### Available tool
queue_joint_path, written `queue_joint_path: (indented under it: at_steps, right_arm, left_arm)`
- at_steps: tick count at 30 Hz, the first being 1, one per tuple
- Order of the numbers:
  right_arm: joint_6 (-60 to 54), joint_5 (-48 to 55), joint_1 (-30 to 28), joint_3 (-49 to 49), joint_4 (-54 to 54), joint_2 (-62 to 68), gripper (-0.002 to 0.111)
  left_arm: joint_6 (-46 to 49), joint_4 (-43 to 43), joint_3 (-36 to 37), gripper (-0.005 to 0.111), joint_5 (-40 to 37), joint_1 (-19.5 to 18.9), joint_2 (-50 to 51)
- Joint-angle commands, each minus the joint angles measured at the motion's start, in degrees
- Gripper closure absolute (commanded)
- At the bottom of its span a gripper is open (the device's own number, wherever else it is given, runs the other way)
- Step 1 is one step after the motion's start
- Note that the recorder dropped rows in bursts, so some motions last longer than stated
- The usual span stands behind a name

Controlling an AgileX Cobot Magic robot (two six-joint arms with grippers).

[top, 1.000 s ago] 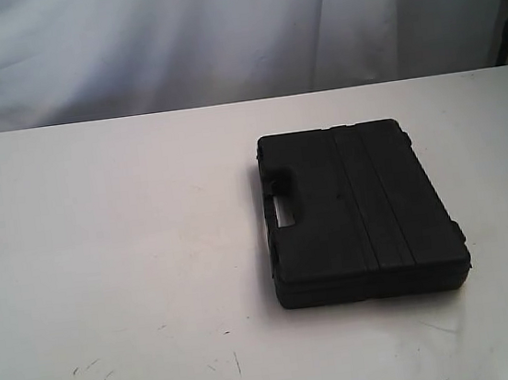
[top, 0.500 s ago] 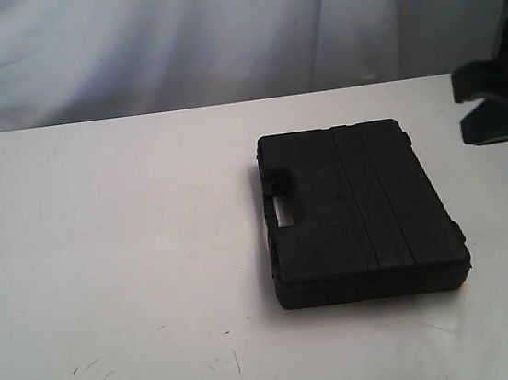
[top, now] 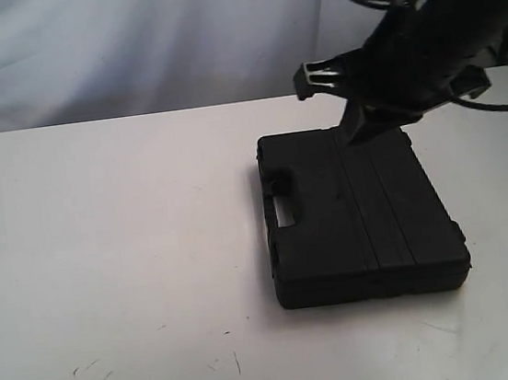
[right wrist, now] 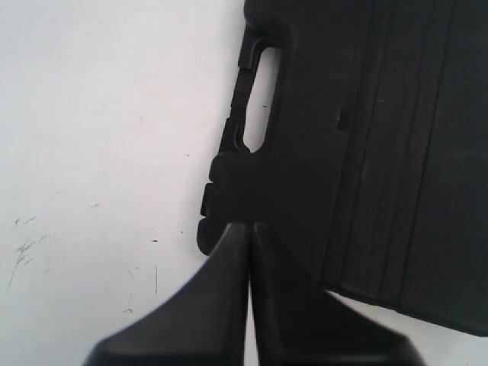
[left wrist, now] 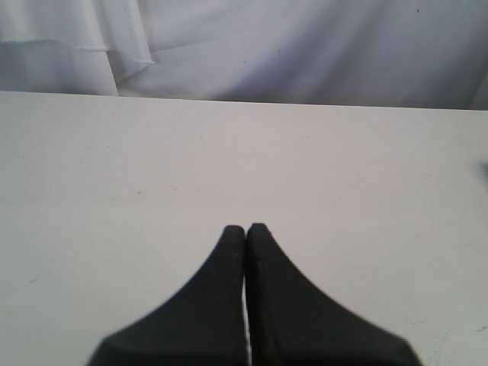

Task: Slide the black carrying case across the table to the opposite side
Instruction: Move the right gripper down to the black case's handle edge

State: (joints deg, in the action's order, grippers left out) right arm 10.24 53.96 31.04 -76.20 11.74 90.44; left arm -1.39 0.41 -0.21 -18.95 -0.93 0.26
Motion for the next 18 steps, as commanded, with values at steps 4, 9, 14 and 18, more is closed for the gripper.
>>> queue_joint_path:
  at_steps: [4, 9, 14, 18]
  right_arm:
    - [4.9, 3.9, 4.7, -9.8, -2.8, 11.2, 0.108]
    - [7.4, 5.9, 6.3, -16.4, -3.4, 17.7, 0.108]
    - [9.6, 7.1, 6.6, -21.8, -3.5, 23.0, 0.108]
    - [10.4, 7.8, 6.6, -24.7, -3.4, 26.9, 0.108]
  left_arm:
    - [0.0, 0.1, 0.2, 0.107, 0.8, -0.2, -0.3]
    - [0.0, 0.1, 0.2, 0.107, 0.8, -0.2, -0.3]
    - [0.0, 0.1, 0.2, 0.107, 0.8, -0.2, -0.3]
    - [0.0, 0.1, 0.2, 0.107, 0.8, -0.2, -0.3]
